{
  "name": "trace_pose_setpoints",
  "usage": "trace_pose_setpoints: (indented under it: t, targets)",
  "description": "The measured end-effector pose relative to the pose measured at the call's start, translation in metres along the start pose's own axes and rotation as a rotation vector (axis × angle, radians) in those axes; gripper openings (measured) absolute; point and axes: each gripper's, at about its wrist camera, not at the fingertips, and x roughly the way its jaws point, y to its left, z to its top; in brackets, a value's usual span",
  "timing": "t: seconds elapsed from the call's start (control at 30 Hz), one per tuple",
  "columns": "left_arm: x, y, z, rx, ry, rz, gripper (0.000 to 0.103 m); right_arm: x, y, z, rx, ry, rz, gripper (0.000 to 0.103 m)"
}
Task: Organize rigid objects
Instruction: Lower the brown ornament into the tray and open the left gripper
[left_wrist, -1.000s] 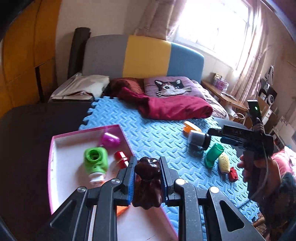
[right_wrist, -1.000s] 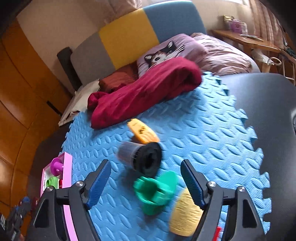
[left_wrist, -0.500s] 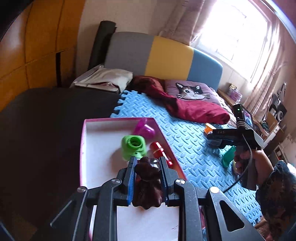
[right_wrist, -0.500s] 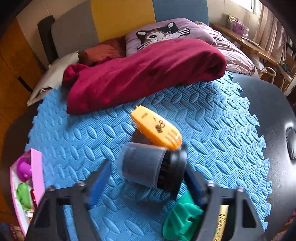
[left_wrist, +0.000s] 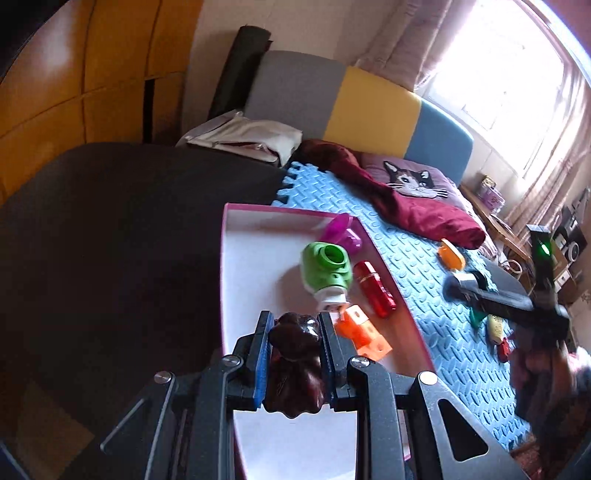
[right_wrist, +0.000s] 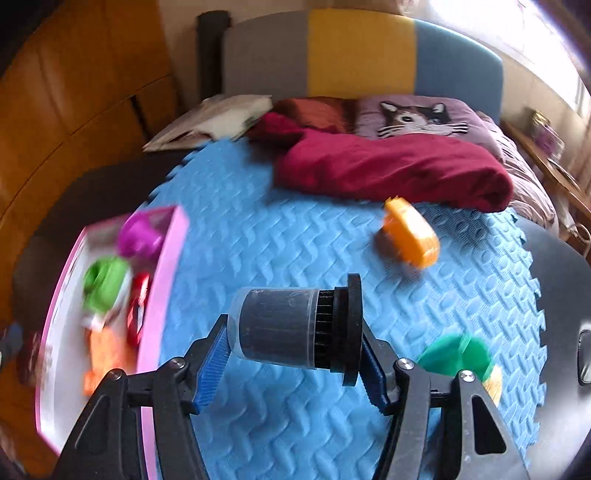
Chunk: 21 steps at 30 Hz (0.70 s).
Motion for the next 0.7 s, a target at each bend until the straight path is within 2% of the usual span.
trace_pose_setpoints:
  t: [0.27,0.7]
  targets:
    - [0.024,0.008,0.023,-0.019,0.006,0.019,0.024,0.005,0.012,-0.029,-0.049,0.01,-0.02,0.064]
    - [0.094,0.005,0.072,-0.017,0.034,0.08,0.024,0.009,0.011,-0.032,-0.046,-0.005,-0.021,0.064]
